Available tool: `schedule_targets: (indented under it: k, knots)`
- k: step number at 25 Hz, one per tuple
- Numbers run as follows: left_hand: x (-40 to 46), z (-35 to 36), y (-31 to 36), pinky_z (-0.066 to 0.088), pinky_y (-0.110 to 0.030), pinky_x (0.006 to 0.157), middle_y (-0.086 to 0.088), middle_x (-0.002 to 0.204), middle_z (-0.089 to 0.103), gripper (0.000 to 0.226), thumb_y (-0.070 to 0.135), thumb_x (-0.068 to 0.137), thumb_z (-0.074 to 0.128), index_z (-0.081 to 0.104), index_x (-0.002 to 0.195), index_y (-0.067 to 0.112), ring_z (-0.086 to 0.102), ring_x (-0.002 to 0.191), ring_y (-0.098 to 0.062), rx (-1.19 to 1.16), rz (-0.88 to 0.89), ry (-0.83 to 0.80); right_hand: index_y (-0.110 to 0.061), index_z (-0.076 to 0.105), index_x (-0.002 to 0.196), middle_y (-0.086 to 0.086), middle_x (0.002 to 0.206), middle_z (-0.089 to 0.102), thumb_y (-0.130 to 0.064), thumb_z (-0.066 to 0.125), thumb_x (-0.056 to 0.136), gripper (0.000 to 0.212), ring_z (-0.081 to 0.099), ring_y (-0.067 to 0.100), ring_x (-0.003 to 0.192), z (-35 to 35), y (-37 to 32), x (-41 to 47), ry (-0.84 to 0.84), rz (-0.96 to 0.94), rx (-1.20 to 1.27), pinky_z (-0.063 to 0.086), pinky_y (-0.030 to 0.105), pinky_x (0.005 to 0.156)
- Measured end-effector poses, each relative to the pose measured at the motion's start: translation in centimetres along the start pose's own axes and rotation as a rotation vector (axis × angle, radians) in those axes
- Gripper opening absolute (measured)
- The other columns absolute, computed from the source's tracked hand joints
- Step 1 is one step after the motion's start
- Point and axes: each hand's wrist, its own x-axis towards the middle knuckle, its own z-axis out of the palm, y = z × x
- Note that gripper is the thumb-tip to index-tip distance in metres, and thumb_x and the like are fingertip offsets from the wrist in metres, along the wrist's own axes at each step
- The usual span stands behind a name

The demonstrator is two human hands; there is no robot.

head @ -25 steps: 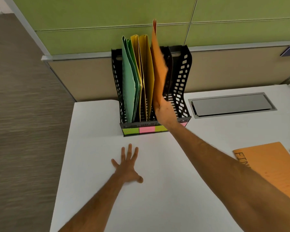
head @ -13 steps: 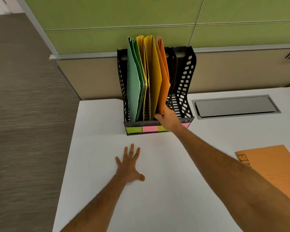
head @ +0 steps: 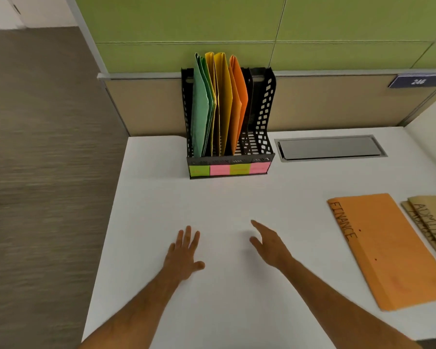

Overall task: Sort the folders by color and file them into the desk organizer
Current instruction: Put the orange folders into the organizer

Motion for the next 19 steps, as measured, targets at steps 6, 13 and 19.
schedule_targets:
  k: [6,13,19]
  knots:
    - [-4.2,2.3,5.1,0.004,-0.047,0.125,-0.003,0.167,-0.020,0.112,0.087,0.063,-0.019,-0.015,0.158,0.027,-0.010,0.156,-0.025,-0.064,0.071,0.061,-0.013,0.002,0.157,0.001,0.166,0.000,-0.046,0.036,0.102,0.072,-0.002,0.012,0.153,1.6,2.6,-10.2,-0.300,0.042,-0.153,0.001,0.023,0.119]
    - [-5.9,0.7,15.9,0.003,-0.049,0.124,0.004,0.168,-0.016,0.102,0.084,0.068,-0.011,-0.016,0.157,0.035,-0.009,0.156,-0.020,-0.113,0.261,0.131,-0.018,-0.001,0.158,-0.002,0.166,-0.004,-0.044,0.038,0.103,0.072,-0.004,0.014,0.153,-2.3,7.0,-14.2,-0.226,0.121,-0.163,0.004,0.031,0.122]
    - [-6.5,0.6,23.4,0.000,-0.050,0.123,0.006,0.168,-0.012,0.100,0.083,0.069,-0.004,-0.012,0.158,0.037,-0.008,0.156,-0.018,-0.135,0.252,0.103,-0.020,0.001,0.158,-0.005,0.166,-0.001,-0.043,0.039,0.103,0.071,-0.004,0.010,0.152,-6.5,12.7,-16.1,-0.109,0.143,-0.086,0.004,0.031,0.123]
